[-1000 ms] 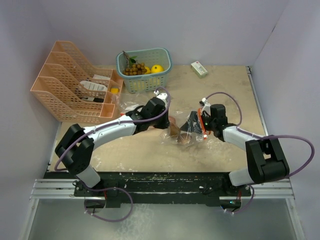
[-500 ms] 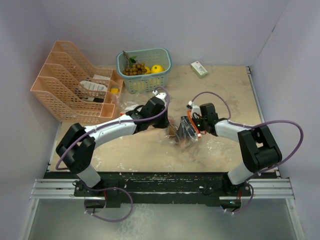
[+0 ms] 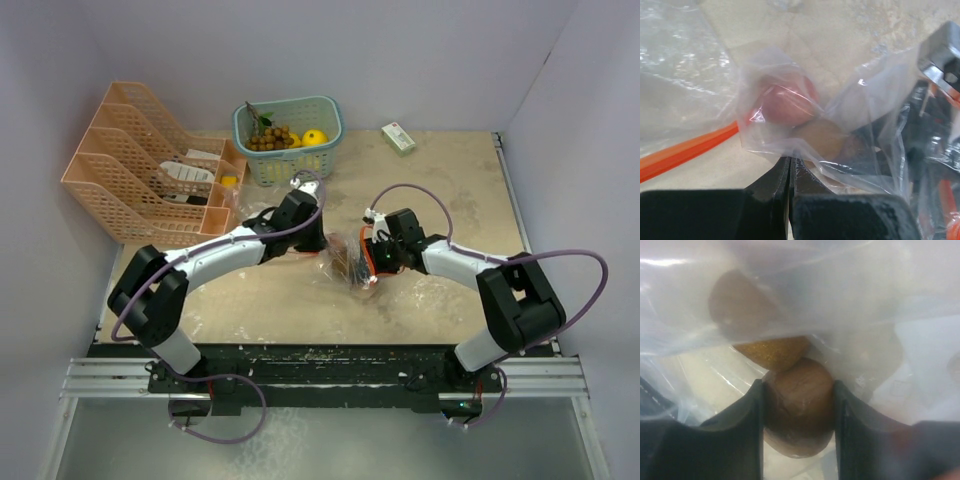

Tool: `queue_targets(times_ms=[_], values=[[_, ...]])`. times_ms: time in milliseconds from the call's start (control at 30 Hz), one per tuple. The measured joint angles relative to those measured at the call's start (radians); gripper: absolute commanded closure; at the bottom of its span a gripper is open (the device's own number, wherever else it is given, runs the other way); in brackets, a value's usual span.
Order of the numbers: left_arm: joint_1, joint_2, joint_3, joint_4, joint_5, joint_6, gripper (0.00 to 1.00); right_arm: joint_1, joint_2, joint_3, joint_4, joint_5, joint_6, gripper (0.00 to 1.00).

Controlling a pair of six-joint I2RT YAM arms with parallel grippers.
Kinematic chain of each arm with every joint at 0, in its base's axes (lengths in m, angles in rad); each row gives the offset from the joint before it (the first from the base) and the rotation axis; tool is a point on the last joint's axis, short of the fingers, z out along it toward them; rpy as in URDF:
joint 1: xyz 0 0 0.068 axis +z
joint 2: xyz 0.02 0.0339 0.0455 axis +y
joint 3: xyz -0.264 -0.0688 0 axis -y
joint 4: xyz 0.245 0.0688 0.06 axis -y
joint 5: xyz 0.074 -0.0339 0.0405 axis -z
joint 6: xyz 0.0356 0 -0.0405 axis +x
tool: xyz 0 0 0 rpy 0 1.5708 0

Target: Open the zip-top bag and remove the fake food

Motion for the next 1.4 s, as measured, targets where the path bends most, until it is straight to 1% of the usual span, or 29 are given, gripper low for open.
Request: queue_targets(times_ms=[33,100,233,600,1000,1233,1400], values=[[0.014,-0.005,-0.008,-0.001,0.0,-0.002,1.0,0.0,0.0,0.0,-0.002,0.005,0.002,0.81],[0.035,-0.014,-0.02,-0.002,0.001,-0.002,1.0,0.0,-0.001,0.003,-0.007,0.018,0.007,0.89],[0.07,-0.036,-0.038,-0.011,0.001,-0.002,1.0,0.001,-0.015,0.01,-0.024,0.031,0.013,1.0],[0.095,-0.119,-0.113,-0.024,-0.006,-0.001,1.0,-0.006,-0.118,0.048,-0.089,0.055,0.066,1.0],[0.1,-0.164,-0.179,-0.018,-0.027,-0.002,1.0,-0.072,-0.257,0.095,-0.135,0.021,0.124,1.0],[0.1,-0.164,-0.212,-0.008,-0.023,-0.018,1.0,-0.109,-0.405,0.101,-0.101,-0.003,0.171,1.0],[0.1,-0.164,-0.217,0.005,-0.021,-0.019,1.0,-0.118,-0.452,0.108,-0.064,-0.008,0.204,1.0]])
